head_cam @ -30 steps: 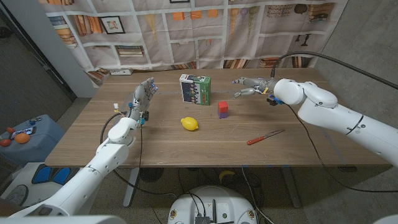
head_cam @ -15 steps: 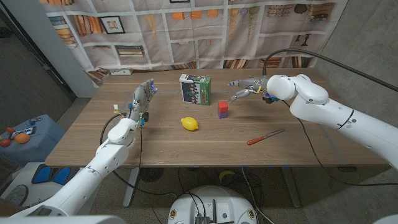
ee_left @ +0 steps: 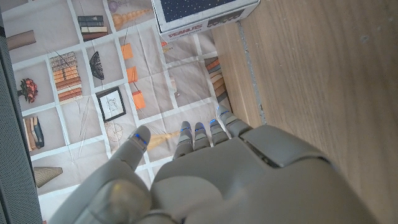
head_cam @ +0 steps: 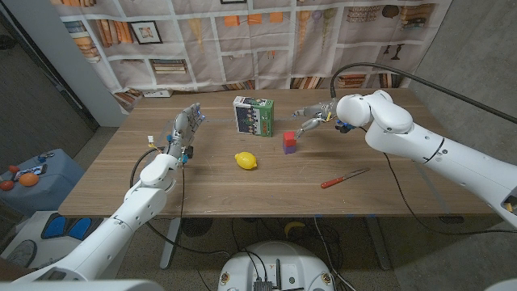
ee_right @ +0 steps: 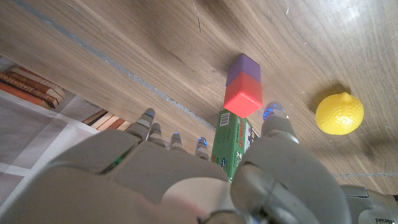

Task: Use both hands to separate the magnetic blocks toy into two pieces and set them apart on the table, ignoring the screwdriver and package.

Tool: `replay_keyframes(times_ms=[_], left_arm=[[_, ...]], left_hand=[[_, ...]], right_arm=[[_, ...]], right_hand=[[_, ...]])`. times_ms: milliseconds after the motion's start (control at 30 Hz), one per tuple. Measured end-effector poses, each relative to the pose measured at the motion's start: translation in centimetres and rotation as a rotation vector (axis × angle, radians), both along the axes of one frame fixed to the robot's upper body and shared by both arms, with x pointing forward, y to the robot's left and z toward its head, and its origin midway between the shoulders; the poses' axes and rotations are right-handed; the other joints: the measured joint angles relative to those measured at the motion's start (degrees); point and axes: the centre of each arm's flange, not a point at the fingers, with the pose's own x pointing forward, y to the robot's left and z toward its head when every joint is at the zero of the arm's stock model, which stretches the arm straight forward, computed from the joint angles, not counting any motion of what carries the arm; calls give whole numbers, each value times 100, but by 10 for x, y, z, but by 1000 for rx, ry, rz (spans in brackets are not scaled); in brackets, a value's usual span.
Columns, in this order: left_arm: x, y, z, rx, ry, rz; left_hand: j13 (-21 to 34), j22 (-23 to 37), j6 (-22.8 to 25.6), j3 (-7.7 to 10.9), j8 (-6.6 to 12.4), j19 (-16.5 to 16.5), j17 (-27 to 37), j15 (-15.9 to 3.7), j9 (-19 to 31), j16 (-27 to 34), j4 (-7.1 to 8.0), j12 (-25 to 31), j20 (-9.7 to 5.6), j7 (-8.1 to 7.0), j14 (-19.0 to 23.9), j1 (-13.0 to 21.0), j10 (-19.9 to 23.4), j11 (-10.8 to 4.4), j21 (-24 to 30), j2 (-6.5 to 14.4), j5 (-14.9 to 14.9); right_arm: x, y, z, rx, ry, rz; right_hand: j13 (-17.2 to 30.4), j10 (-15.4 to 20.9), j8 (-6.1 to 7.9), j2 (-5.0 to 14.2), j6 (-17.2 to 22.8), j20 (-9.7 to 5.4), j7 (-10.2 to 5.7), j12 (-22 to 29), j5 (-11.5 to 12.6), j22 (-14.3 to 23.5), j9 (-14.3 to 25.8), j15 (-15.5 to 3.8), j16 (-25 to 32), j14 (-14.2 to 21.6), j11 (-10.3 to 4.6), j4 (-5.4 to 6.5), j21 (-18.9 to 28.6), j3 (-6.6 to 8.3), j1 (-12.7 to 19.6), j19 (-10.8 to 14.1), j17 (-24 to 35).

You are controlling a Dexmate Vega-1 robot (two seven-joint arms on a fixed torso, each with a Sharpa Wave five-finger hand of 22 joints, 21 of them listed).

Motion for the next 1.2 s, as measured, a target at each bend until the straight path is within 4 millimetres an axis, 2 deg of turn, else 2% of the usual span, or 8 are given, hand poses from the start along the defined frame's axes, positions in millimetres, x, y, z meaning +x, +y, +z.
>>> replay_keyframes(times_ms=[33,100,300,333,767,967,1033,1200], left_arm=[[0,0,0,0,1,0],[0,0,0,-1,2,1],[1,-1,-1,-1,7,0],[1,-1,-1,-1,7,1],[2,-4,-3,-3,18,0],[3,-5,-5,-4,23,0],[3,-5,-6,-7,27,1],[3,-7,-8,-11,31,0]], left_hand=[[0,0,22,0,0,0,0,0,0,0,0,0,0,-22,0,0,17,-17,0,0,0],[0,0,21,0,0,0,0,0,0,0,0,0,0,-21,0,0,17,-17,0,0,0],[0,0,21,0,0,0,0,0,0,0,0,0,0,-21,0,0,16,-17,0,0,0],[0,0,20,0,0,0,0,12,0,0,0,0,0,-21,12,0,16,-17,0,0,0],[0,-1,20,24,0,30,-1,31,0,0,24,0,31,-21,31,0,16,-16,0,0,0],[0,-1,20,24,0,45,-1,31,0,0,24,0,45,-21,31,-16,16,-16,0,15,0],[0,-1,20,24,0,62,-1,31,0,0,24,0,61,-21,31,-16,16,-16,0,15,0],[0,-1,20,24,0,61,-1,31,0,0,24,0,62,-21,31,-15,16,-16,0,15,0]], right_arm=[[0,0,0,-2,0,-1],[2,4,0,-22,5,-6],[5,9,-2,-54,12,-19],[5,11,-2,-58,14,-20],[14,22,-5,-116,28,-51],[17,25,-7,-131,26,-57],[18,27,-7,-137,21,-57],[19,29,-9,-147,5,-57]], right_hand=[[1,0,0,-49,0,1,0,0,1,0,5,0,4,0,0,-7,0,7,50,-1,0],[1,0,34,0,0,32,0,0,1,0,26,0,22,0,0,8,0,23,119,-32,0],[1,0,102,-2,1,31,-1,26,40,0,48,0,22,0,-1,-7,0,70,121,-32,0],[1,0,102,-63,4,31,-1,27,56,0,53,0,22,0,-1,-7,0,70,182,-32,0],[0,0,189,-23,168,30,-21,56,68,0,80,-1,44,1,-1,0,0,110,218,-31,15],[0,0,331,-66,387,51,-91,89,124,-1,113,-1,87,1,-1,-15,26,176,354,-7,15],[0,0,392,-16,476,37,-104,112,124,-1,133,-1,87,0,-1,-13,42,204,407,45,15],[26,0,551,-105,765,39,-145,154,124,-1,167,-1,133,1,-2,-8,42,259,557,43,15]])
